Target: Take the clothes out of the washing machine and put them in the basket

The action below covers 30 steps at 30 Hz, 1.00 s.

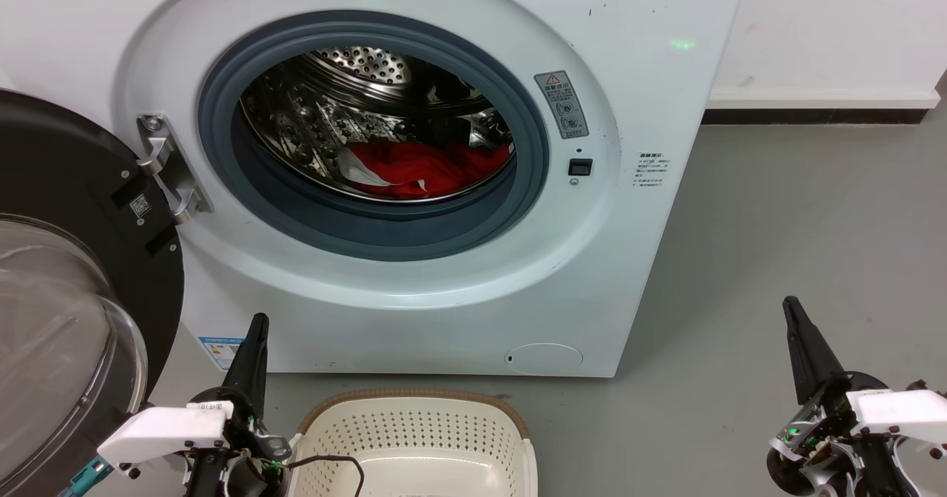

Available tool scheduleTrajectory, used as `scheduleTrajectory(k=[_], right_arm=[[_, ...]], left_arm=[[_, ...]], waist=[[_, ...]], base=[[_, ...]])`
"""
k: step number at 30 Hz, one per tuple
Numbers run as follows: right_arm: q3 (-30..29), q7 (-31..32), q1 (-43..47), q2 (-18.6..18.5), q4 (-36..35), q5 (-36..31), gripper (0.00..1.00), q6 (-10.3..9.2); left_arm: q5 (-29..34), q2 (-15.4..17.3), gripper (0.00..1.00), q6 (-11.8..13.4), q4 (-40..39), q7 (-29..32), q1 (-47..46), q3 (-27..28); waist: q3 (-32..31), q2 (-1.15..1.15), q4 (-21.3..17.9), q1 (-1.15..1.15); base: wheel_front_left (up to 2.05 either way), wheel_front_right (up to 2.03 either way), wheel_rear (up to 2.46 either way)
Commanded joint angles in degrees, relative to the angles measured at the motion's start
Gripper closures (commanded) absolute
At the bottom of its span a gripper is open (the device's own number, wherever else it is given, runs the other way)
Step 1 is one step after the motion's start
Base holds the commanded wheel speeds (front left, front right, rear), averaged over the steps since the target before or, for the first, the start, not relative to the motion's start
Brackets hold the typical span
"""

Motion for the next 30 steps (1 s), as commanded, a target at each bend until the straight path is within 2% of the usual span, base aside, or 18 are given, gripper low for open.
scheduleTrajectory(k=[1,23,24,30], right_arm=[[0.02,0.07,-0.64,0.15,0.05,-0.3,1.0,0.0],[0.03,0.06,-0.65,0.15,0.05,-0.29,1.0,0.0],[0.0,-0.02,0.0,0.0,0.0,-0.01,0.0,0.0],[1.12,-1.38,0.48,0.04,0.03,-0.64,0.0,0.0]], left_arm=[[-0.12,0.0,1.0,-0.11,-0.03,0.11,-0.24,0.05],[-0.12,0.0,1.0,-0.11,-0.03,0.11,-0.24,0.05],[-0.01,0.0,0.0,0.0,0.0,0.0,0.0,-0.01],[-0.13,-0.04,0.0,0.01,0.27,-1.13,-0.03,-1.74]], waist=[[0.0,0.0,0.0,0.0],[0.0,0.0,0.0,0.0],[0.0,0.0,0.0,0.0],[0.05,0.0,-0.01,0.0]], base=[[0.0,0.0,0.0],[0.0,0.0,0.0],[0.0,0.0,0.0],[0.0,0.0,0.0]])
